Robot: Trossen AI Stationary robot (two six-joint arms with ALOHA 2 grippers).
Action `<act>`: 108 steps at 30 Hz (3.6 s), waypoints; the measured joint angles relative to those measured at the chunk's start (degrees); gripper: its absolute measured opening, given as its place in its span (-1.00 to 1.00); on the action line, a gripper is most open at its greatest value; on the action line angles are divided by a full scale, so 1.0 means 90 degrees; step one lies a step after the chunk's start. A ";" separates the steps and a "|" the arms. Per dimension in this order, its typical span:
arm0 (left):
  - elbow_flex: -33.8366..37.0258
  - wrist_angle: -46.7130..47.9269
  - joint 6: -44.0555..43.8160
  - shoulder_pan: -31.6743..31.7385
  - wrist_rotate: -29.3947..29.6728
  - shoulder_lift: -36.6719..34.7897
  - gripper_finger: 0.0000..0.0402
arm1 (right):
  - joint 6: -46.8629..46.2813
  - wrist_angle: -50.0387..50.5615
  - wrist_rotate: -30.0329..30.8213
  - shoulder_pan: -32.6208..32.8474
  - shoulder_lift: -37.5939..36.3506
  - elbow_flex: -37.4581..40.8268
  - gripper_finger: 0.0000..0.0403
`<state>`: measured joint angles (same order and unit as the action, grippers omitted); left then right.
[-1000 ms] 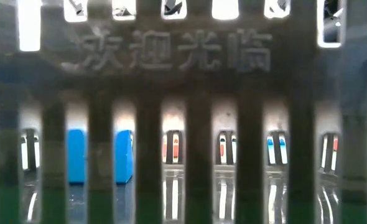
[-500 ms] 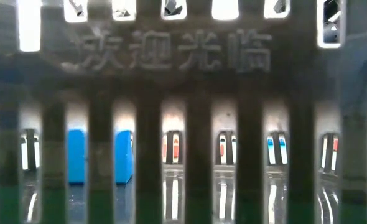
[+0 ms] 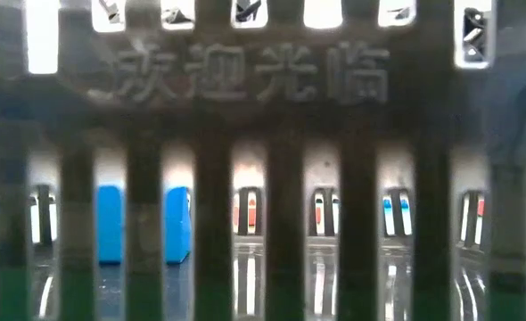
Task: Sort & place blocks by color
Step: Put the red block into the yellow bin, then put the light brown block into the green bin
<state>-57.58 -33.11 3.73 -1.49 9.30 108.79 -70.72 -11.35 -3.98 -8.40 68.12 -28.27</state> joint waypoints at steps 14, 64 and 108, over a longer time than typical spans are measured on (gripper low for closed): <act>0.0000 0.0319 -0.0047 0.0033 0.1122 0.0002 0.46 | -0.0905 0.0532 -0.2262 0.0583 -0.1083 0.0000 -0.43; 0.0007 0.2614 -0.2583 -0.0195 0.1636 0.0015 0.46 | -0.7261 0.0862 -0.0198 0.6525 -0.0998 -0.0005 0.05; 0.0010 0.2505 -0.2387 -0.0334 0.0968 0.0015 0.46 | 0.1613 0.2702 0.3307 0.3925 -0.1077 0.0002 0.17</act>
<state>-57.49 -10.57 -17.76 -4.49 18.02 108.92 -56.20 12.97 25.78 26.92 58.43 -28.25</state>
